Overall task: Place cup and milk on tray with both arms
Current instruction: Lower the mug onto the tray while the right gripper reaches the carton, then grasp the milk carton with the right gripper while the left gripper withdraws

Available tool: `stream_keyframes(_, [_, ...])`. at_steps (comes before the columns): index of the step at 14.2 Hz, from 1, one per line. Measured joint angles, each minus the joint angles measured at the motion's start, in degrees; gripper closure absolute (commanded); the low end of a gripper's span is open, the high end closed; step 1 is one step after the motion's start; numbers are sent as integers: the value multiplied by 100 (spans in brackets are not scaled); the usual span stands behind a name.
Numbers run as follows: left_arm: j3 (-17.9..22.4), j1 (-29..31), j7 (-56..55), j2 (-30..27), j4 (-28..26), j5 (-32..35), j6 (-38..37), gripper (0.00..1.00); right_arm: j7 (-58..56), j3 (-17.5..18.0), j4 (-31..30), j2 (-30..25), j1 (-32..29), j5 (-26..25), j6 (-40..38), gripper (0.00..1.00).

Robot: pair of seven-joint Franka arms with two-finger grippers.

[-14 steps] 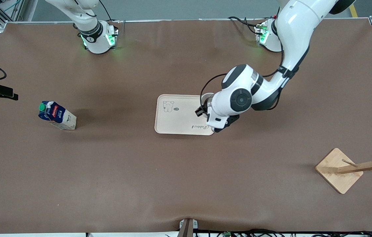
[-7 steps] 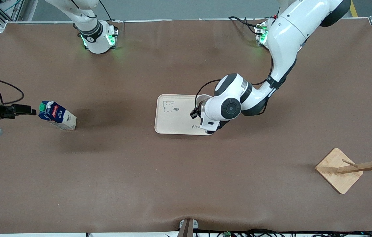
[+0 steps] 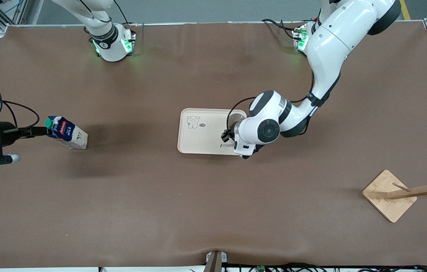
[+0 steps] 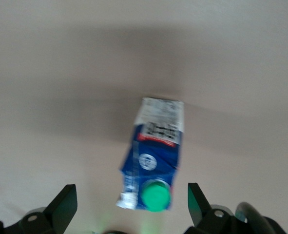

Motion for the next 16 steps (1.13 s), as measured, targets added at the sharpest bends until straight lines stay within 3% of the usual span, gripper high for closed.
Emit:
stream_keyframes(5, [30,241,1,-206,621,154,-64,0,415,2,-524,-1,-38,-283,-78,0])
stream_keyframes(11, [25,1005,248,-1460,740,1573,-1300,0,534,31,-782,-5,-22,-288,-75,0])
stream_keyframes(14, [35,1511,1468,-2102,741,1649,-2164,0,579,56,-1026,-5,47,-287,352,0])
stream_keyframes(15, [39,1741,1882,-2296,741,1652,-2392,0,593,58,-1136,-4,72,-287,538,25])
stream_keyframes(16, [41,1991,2298,-2487,740,1653,-2588,0,593,60,-1229,-4,85,-287,660,60])
